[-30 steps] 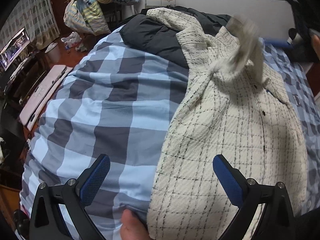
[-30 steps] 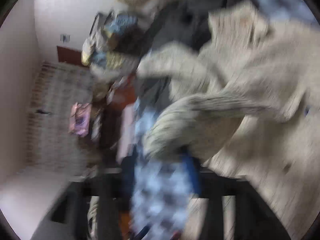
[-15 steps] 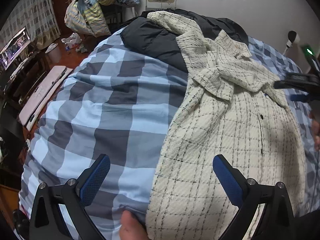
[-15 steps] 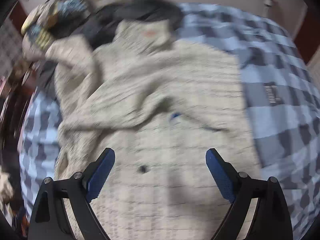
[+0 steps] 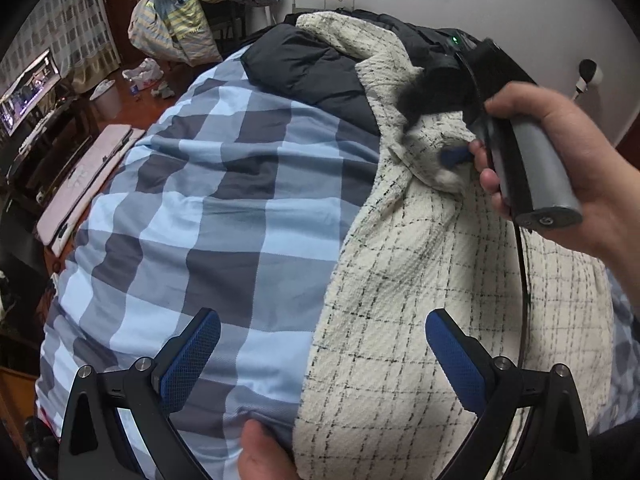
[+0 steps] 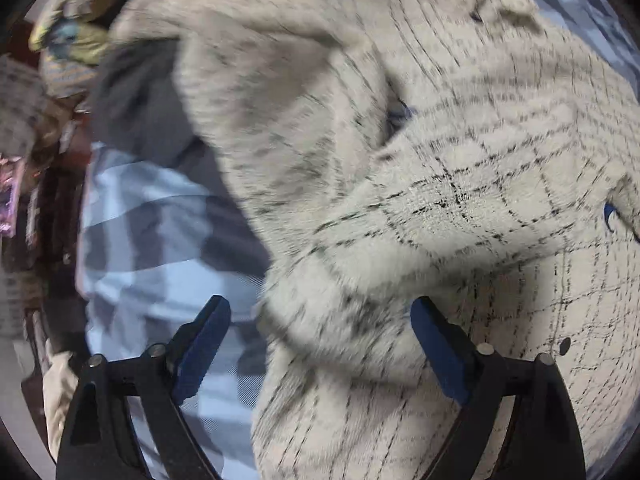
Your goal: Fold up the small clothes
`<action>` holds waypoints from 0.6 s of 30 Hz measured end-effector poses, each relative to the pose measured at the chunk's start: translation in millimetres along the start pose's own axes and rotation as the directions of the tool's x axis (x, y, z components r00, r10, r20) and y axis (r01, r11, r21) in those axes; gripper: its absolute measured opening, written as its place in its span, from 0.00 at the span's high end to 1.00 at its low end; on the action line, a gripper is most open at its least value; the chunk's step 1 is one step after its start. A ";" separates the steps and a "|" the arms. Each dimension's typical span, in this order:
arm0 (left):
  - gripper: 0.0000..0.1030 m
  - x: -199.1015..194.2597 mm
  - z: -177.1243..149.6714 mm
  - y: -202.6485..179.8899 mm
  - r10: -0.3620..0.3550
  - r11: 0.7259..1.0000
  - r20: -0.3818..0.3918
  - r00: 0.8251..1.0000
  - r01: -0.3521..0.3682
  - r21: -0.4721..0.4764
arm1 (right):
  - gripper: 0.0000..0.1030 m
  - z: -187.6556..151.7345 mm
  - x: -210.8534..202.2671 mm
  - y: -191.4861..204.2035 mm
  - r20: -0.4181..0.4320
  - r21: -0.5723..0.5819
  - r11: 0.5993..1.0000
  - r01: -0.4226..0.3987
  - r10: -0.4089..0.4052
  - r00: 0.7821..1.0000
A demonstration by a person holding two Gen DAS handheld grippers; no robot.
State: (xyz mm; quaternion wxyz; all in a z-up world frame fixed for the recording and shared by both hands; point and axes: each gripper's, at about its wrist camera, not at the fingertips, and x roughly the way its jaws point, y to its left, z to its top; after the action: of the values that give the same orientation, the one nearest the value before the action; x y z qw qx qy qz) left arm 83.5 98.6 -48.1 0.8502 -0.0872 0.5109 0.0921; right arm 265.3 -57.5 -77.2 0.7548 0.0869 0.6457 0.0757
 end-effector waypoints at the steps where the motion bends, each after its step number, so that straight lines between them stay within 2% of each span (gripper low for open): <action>1: 0.00 0.4 0.1 0.7 -0.003 1.000 -0.004 1.000 0.003 -0.004 | 0.74 1.5 2.6 -3.5 -0.007 0.012 1.000 -0.019 0.019 1.000; 3: 0.00 -0.9 0.2 0.9 -0.010 1.000 -0.002 1.000 0.010 -0.008 | 0.81 -0.6 -12.6 -16.7 0.035 0.055 0.994 -0.093 0.091 0.995; 5: 0.00 -3.9 -0.1 -0.5 -0.013 1.000 0.009 1.000 0.013 -0.004 | 0.83 -1.7 -36.0 -24.2 0.077 0.063 0.987 -0.150 0.145 0.986; 6: 0.00 -5.1 -0.2 -1.1 -0.012 1.000 0.014 1.000 0.012 -0.001 | 0.83 -3.0 -54.8 -30.2 0.104 0.072 0.974 -0.214 0.206 0.973; 8: 0.00 -6.1 -0.1 -1.2 -0.011 1.000 0.019 1.000 0.011 -0.002 | 0.83 -6.1 -94.2 -44.7 0.179 0.086 0.926 -0.368 0.349 0.920; 9: 0.00 -5.9 0.3 -0.7 -0.009 1.000 0.017 1.000 0.009 -0.004 | 0.83 -9.1 -116.7 -55.2 0.233 0.084 0.881 -0.465 0.436 0.869; 10: 0.00 -5.4 0.7 0.4 -0.007 1.000 0.016 1.000 0.008 -0.008 | 0.83 -13.8 -138.4 -68.6 0.297 0.074 0.824 -0.561 0.519 0.801; 11: 0.00 -5.1 0.8 1.3 -0.005 1.000 0.015 1.000 0.005 -0.010 | 0.83 -18.0 -152.3 -78.8 0.336 0.059 0.779 -0.625 0.574 0.747; 12: 0.00 -4.7 0.7 1.6 -0.001 1.000 0.014 1.000 0.001 -0.011 | 0.80 -23.3 -164.3 -90.5 0.375 0.027 0.723 -0.691 0.633 0.677; 13: 0.00 -4.4 0.5 1.4 0.003 1.000 0.014 1.000 -0.002 -0.008 | 0.79 -29.4 -169.4 -99.9 0.397 -0.017 0.684 -0.730 0.674 0.622; 14: 0.00 -4.0 -0.1 0.3 0.006 1.000 0.013 1.000 -0.006 -0.002 | 0.64 -33.1 -165.9 -101.8 0.384 -0.028 0.690 -0.724 0.676 0.629; 15: 0.00 -3.3 -0.3 -0.3 0.008 1.000 0.012 1.000 -0.008 0.002 | 0.32 -36.2 -158.3 -104.3 0.329 -0.022 0.732 -0.681 0.649 0.686; 16: 0.00 -2.9 -1.0 -1.2 0.010 1.000 0.010 1.000 -0.010 0.008 | 0.16 -38.5 -142.5 -103.9 0.223 -0.007 0.801 -0.598 0.584 0.780; 17: 0.00 -3.0 -1.8 -2.0 0.011 1.000 0.010 1.000 -0.012 0.013 | 0.06 -44.3 -122.0 -108.1 0.097 0.006 0.860 -0.510 0.507 0.857; 18: 0.00 -2.9 -2.6 -2.9 0.013 1.000 0.009 1.000 -0.013 0.019 | 0.06 -50.9 -110.3 -111.5 0.040 0.006 0.878 -0.478 0.478 0.878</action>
State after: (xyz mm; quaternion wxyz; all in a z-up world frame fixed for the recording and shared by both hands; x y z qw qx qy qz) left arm 80.7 95.0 -46.6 0.8527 -0.0755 0.5085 0.0934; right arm 198.1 -189.3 -4.4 0.7242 0.2509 0.5905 0.2528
